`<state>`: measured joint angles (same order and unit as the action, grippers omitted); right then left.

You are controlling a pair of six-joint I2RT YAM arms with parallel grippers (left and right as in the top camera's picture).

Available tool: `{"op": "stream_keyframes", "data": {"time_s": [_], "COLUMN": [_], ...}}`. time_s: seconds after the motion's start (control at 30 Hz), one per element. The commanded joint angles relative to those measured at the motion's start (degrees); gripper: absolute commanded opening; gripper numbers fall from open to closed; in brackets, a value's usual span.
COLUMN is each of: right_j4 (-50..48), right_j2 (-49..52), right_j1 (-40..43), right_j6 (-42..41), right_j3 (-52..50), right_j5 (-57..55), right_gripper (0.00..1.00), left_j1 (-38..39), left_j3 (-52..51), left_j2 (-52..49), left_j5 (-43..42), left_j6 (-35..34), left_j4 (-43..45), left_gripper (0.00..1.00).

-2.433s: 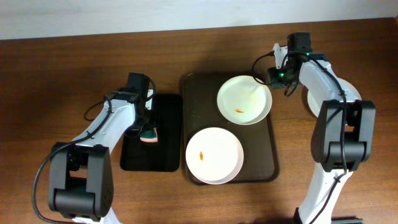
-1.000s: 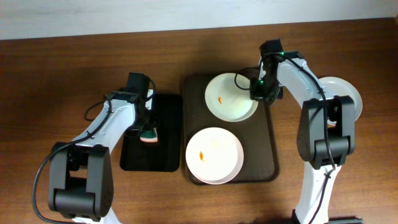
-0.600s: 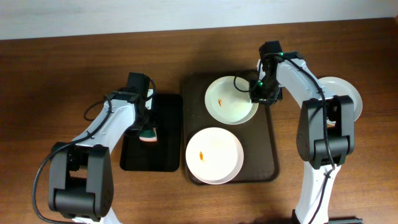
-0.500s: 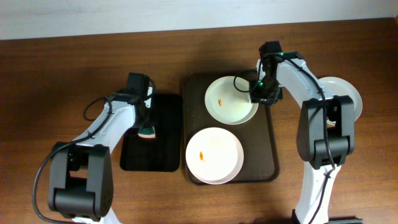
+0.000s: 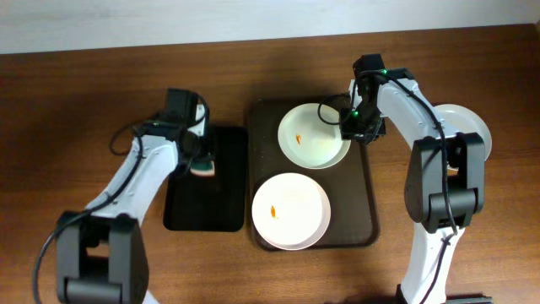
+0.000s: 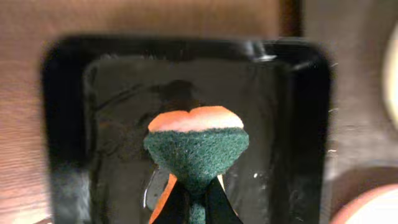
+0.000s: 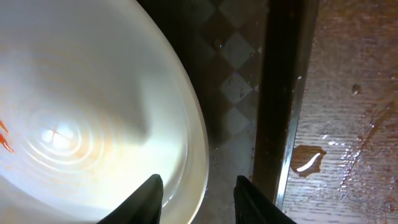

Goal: Clean dirty plates on tray and stack at the side
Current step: 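Scrub the held plate with the sponge in the left gripper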

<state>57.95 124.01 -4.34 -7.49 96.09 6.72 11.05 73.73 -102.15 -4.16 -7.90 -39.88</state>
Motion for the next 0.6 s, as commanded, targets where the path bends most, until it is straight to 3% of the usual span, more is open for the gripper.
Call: {"op": "stream_keyframes", "data": {"time_s": [0.0,0.03,0.13,0.2,0.5,0.57], "right_j4": [-1.6,-2.5,-6.7,-8.2,-7.1,-6.8], "right_j2": [-1.6,-1.5,-0.7,-0.5,-0.5,-0.5], "right_j1": [-0.5,-0.5,-0.5,-0.5,-0.5,-0.5], "right_j6": [0.2,0.2,0.2,0.2,-1.6,-1.6], "right_j3": [-0.6,-1.0,-3.1,-4.1,-4.1,-4.1], "right_j5": [-1.0,-1.8,-2.3,-2.3,-2.3,-2.3], "right_gripper": [0.39,0.38,0.11,0.04,0.04,0.04], "left_j1": [1.2,1.9,4.7,7.0,16.1,17.1], "left_j3": [5.7,6.7,7.8,7.8,8.3,10.6], "left_j2": [2.2,2.2,2.1,1.4,-10.6,-13.9], "left_j5": [-3.5,-5.4,-6.6,-7.1,-14.6,-15.1], "left_j6": [0.7,0.7,-1.9,-4.9,-18.6,-19.7], "left_j4": [-2.2,-2.1,1.3,5.6,27.4,27.9], "left_gripper": [0.0,0.0,0.0,0.0,0.0,0.0]}}
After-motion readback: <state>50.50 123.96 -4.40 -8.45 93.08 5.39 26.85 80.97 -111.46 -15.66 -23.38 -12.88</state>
